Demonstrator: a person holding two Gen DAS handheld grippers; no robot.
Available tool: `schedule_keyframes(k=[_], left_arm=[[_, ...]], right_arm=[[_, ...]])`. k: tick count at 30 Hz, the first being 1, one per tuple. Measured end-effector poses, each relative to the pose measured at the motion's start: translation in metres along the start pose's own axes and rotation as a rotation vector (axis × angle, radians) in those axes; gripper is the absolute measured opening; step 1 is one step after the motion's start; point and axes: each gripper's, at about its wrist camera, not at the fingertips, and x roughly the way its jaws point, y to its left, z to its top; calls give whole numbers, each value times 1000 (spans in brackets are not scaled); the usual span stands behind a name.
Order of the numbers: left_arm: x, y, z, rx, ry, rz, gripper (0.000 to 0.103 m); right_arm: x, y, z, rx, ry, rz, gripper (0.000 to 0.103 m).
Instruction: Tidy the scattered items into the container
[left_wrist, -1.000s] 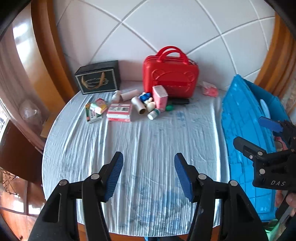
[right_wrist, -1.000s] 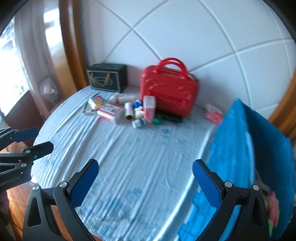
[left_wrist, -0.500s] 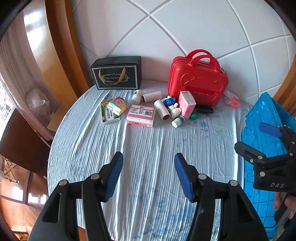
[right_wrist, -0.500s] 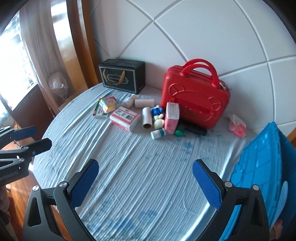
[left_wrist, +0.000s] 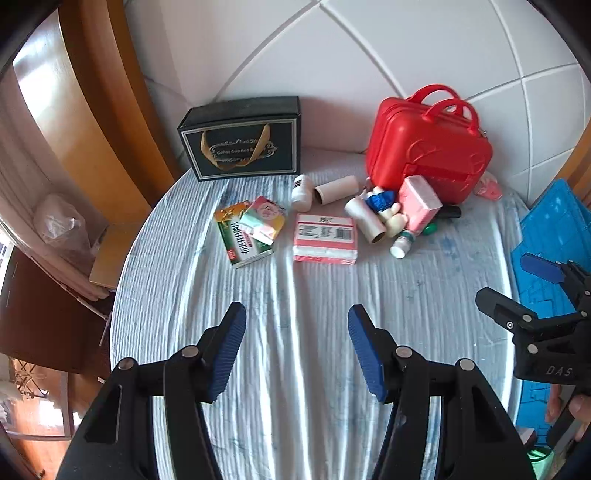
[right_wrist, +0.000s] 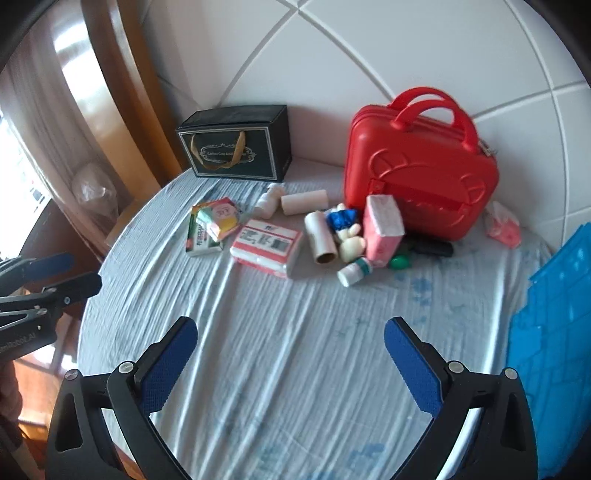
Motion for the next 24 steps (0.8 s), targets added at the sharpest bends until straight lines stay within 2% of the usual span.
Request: schedule_keyframes(k=[8,17,24], left_arm=[[75,50,11,-75,90,-27,57],[170,91,34,-159,147,13,57],[243,125,66,-227,157,62,57]], right_arm=[[69,22,19,12,89,0,103],[150,41,64,-25,131,49,103],[210,24,108,19,123,53,103]])
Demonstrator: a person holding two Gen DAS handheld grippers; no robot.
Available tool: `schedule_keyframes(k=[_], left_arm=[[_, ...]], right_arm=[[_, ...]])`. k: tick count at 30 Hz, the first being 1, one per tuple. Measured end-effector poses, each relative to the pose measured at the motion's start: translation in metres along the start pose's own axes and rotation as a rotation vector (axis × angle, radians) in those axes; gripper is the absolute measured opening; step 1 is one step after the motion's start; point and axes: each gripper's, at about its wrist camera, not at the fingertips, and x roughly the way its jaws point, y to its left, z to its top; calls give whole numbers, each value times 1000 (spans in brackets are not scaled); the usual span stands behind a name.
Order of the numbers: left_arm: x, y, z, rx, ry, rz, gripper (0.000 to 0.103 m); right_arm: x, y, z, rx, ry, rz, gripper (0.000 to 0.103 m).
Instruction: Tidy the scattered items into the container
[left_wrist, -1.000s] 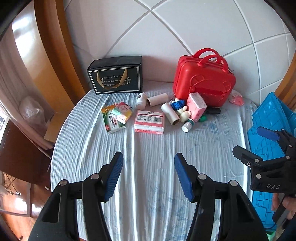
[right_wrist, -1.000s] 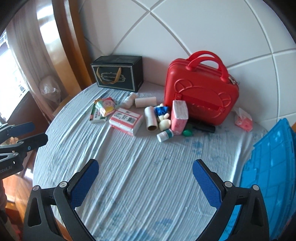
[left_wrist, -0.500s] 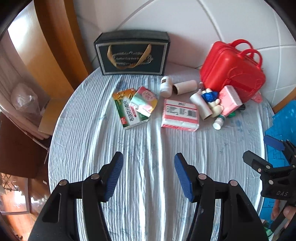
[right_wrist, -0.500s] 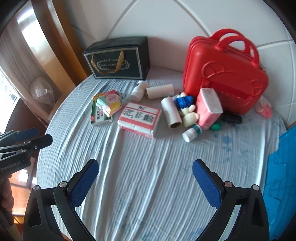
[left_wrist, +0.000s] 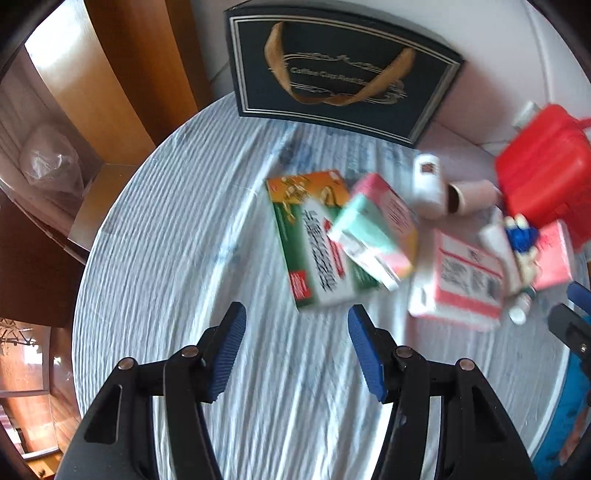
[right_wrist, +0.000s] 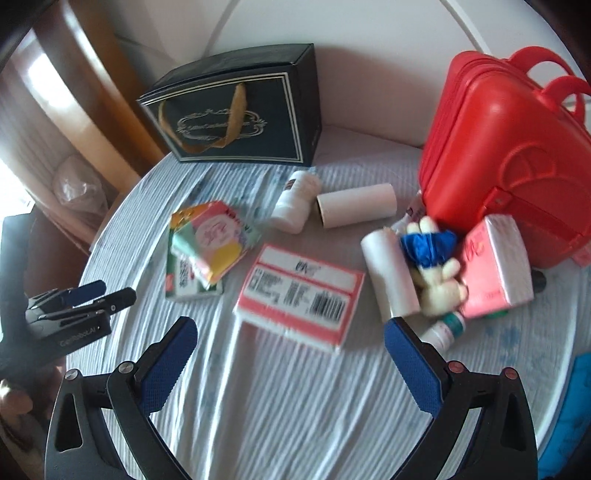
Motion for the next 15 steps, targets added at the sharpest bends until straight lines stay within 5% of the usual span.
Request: schedule_keyframes(k=[8,11,15], left_arm=[[68,16,59,-66,-20,74,57],[87,20,70,-74,-48,92,57],[103,25,87,-123,-77,89,57]], right_arm=[[62,-39,72,58,-50,-38,103],[90,-43,95,66,-57,-40,93],[126,-50,122,75,-55,-33,93]])
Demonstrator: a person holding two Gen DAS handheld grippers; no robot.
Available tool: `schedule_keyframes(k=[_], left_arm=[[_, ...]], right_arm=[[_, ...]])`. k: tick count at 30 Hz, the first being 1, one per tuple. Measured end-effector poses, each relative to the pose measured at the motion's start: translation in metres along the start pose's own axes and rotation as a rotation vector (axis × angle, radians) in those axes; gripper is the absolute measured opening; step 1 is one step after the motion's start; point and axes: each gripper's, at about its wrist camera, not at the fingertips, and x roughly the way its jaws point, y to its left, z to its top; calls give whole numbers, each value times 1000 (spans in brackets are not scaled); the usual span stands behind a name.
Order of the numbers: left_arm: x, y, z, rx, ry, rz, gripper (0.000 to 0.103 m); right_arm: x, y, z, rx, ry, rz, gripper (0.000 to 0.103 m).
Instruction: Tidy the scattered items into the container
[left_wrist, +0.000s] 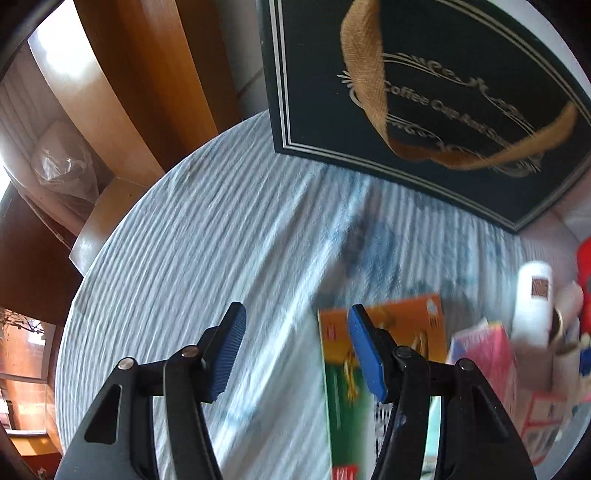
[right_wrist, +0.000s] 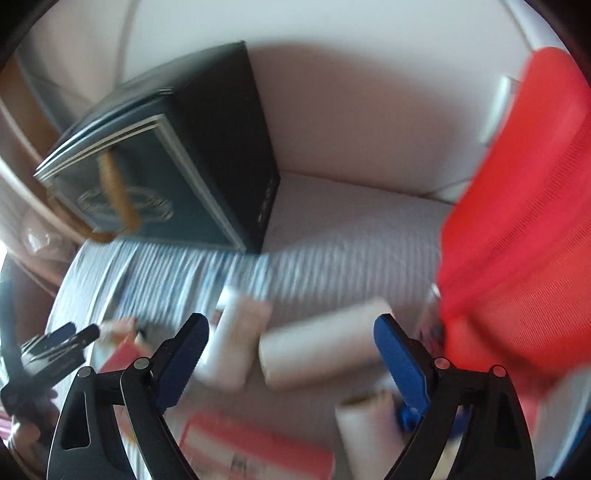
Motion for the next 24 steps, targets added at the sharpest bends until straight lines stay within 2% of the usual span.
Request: schedule_keyframes(k=[3,4,5,7,11,12,13,14,18,20,22,24], left_arm=[[8,-12,1,-10,22,-43,57],[11,-20,-3,7,47,-86,57],[14,-30,-9,40,80,-127,57],[10,-50,-23,129,72,-87,59],[-4,-61,-54,143,86,-139,59],[-7,-63,-61,149,91,-146,59],[-10,-64,-68,155,96,-147,59],[-15,-67,-79,175,103,-150,59],[-33,-80,-121,289,129,-166,59],[-42,-89,-138,350,160,-189,59],[-61,-98,-145,377,136,-203,59],[-87,-109,-139,381,51,-206,59]], right_arm=[[27,-4,6,2,24,4,93],[37,-6,5,5,44,14,93],[41,-7,3,10,49,36,99],[42,-14,-5,63,52,72,99],[29,-14,-30,49,96,69,98],[26,-17,-39,59,117,61,97],[23,-19,-51,41,138,11,86],[21,-21,-64,16,150,-18,86],[4,-23,-121,15,195,10,87],[-9,-16,-145,-24,210,35,81],[-31,-11,-160,-50,187,68,77],[-74,-17,-165,-48,77,75,78]])
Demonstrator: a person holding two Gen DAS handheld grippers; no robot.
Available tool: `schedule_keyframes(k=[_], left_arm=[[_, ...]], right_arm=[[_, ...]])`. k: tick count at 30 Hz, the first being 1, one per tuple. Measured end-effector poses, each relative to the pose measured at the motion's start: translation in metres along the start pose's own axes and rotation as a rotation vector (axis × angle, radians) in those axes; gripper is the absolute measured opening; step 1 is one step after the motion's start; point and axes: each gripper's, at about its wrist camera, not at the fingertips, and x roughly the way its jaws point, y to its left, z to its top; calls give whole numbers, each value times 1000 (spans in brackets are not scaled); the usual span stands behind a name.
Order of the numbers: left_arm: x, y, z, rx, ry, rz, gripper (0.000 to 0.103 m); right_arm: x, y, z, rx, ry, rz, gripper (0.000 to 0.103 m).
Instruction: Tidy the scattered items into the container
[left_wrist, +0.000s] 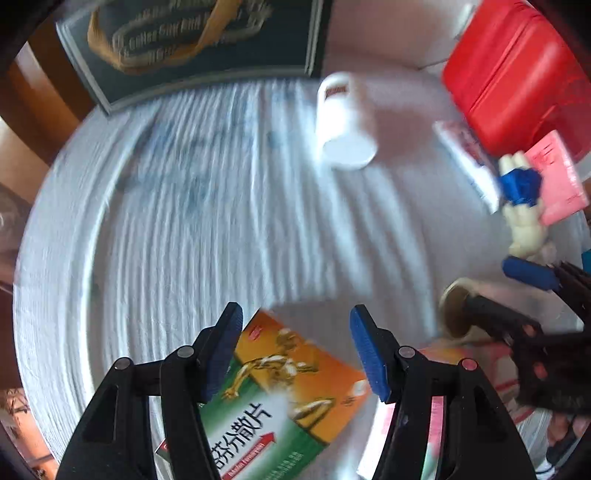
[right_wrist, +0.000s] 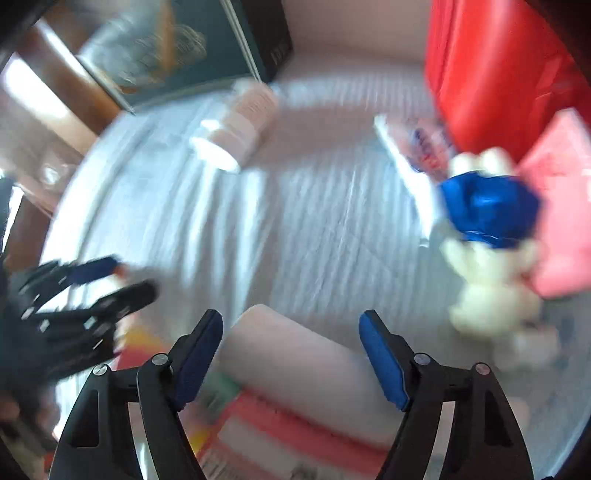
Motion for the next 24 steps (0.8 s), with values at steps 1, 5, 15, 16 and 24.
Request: schedule_keyframes(k=[1,5,15,16,24], left_arm=[[-9,-5,7,0,-30,-1,60],[-19,-12,52,-16,-106,-4,64],[78,-38,117,-28,24,67,66],[82,-41,115,-20,18,66,66],[60,-81,74,93,56,-44,45]], right_arm=[[-21,-6,-1,17,-53,4,84],[-85,-49,2,81,-219,-80,103],[-17,-158,30,175,-182,-136,103],[-4,-161,32,176,-171,-152,101],[10,-143,15,127,-125,-121,80]])
